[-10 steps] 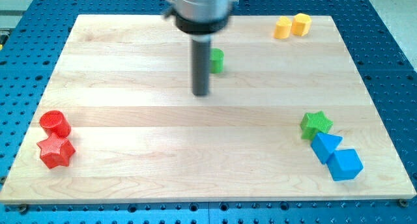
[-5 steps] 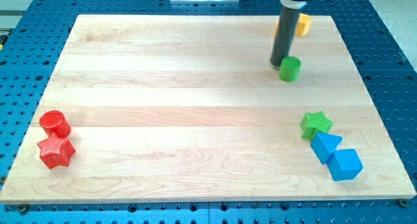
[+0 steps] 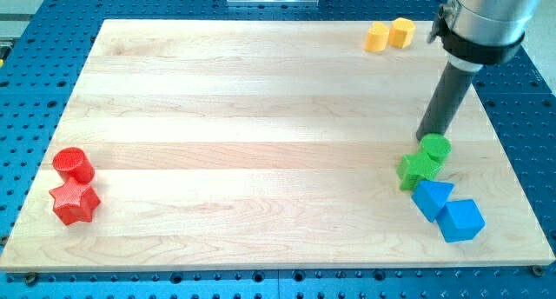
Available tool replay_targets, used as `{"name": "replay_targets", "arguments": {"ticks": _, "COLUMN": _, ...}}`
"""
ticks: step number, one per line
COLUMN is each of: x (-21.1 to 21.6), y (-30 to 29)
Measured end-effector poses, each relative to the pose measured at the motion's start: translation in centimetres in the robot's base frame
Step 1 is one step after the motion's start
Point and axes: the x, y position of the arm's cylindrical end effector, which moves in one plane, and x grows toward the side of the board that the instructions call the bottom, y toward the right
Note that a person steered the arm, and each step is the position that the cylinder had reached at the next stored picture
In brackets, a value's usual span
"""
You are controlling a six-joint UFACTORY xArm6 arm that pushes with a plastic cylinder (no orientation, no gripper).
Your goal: Move the green circle to the right of the green star
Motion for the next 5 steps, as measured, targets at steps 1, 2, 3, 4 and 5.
{"name": "replay_targets", "arguments": {"ticks": 1, "x": 2.4, "y": 0.0}}
{"name": "replay_targets", "arguments": {"ticks": 2, "x": -1.1, "y": -0.1}}
{"name": "replay_targets", "arguments": {"ticks": 3, "x": -6.9, "y": -7.0}}
{"name": "replay_targets", "arguments": {"ticks": 4, "x": -13.9, "y": -15.8}}
{"name": "replay_targets", "arguments": {"ticks": 5, "x": -24.2, "y": -15.8}}
